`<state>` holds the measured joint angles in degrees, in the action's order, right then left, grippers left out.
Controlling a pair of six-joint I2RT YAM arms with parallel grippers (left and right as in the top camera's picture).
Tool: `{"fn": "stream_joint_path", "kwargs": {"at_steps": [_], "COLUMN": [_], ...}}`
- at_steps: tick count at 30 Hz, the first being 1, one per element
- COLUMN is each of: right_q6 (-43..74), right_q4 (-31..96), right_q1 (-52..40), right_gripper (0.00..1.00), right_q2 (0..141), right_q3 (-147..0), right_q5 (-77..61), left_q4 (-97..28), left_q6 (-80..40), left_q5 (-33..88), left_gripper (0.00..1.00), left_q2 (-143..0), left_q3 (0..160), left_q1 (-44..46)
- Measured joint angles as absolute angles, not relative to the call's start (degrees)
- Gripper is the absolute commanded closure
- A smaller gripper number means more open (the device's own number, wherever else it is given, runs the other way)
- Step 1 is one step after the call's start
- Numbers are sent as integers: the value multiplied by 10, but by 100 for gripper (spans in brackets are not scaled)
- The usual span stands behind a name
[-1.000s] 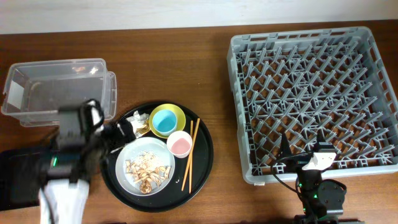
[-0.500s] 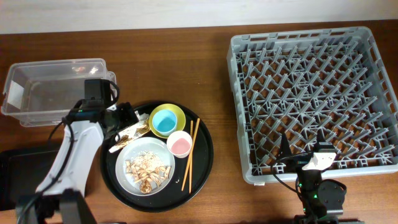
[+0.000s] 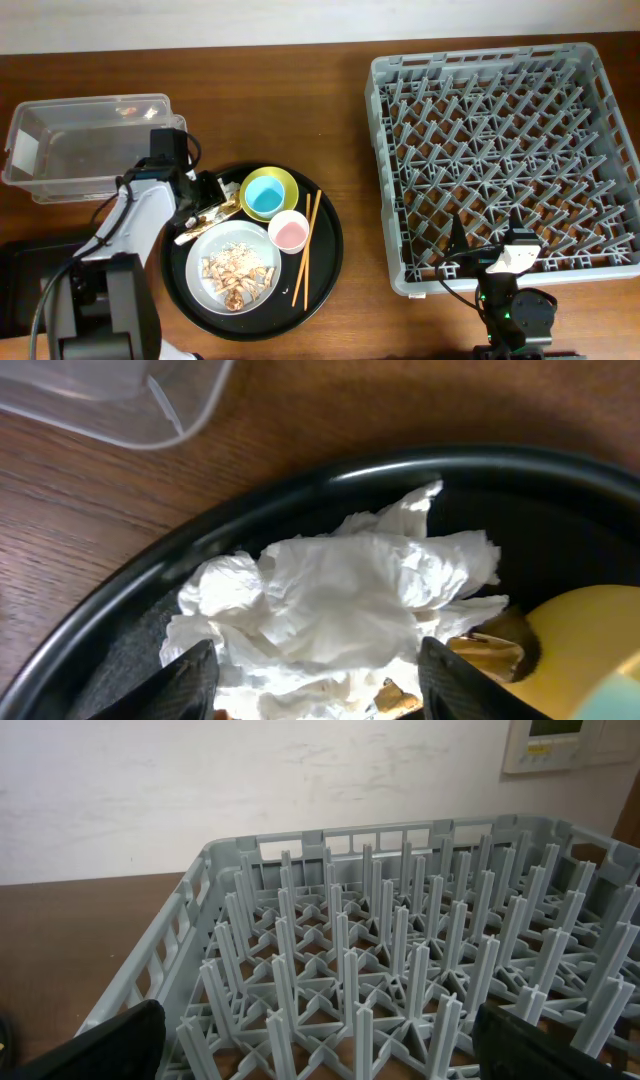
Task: Sort waste into correct bins and load items into the dishwasher rack
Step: 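Carry the tissue with the left gripper into the clear bin and release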
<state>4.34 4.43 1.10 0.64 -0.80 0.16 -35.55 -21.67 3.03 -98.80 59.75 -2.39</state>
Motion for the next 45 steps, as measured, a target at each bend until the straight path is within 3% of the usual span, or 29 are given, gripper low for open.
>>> {"fn": "stream_joint_path", "kwargs": {"at_steps": [1,5,7,15,31,38,45], "right_q6": [43,43,43,43,43,43,43], "right_q4": [44,44,44,44,44,44,44], "right_q1": [11,11,11,11,11,11,11], "right_gripper": [2,2,2,2,1,1,2], "right_q2": [6,6,6,6,6,6,6], "right_q3": [-8,-8,-8,-8,-8,-8,-8], "right_q5": [2,1,1,2,2,1,1], "left_q4": [-353,-341,-340,-380,-420,-274,-79], "left_q6": [-216,-212,-210,-210,-237,-260,-273], "left_q5": [32,36,41,45,20,-20,-143], "left_gripper": [51,90,99,99,99,99,98], "left_q2": [-993,-1000,-1000,-979,-721,-713,-719], "left_q3": [597,598,598,598,598,599,599], "left_q1": [-24,-24,-24,-24,-24,-55,-91]}}
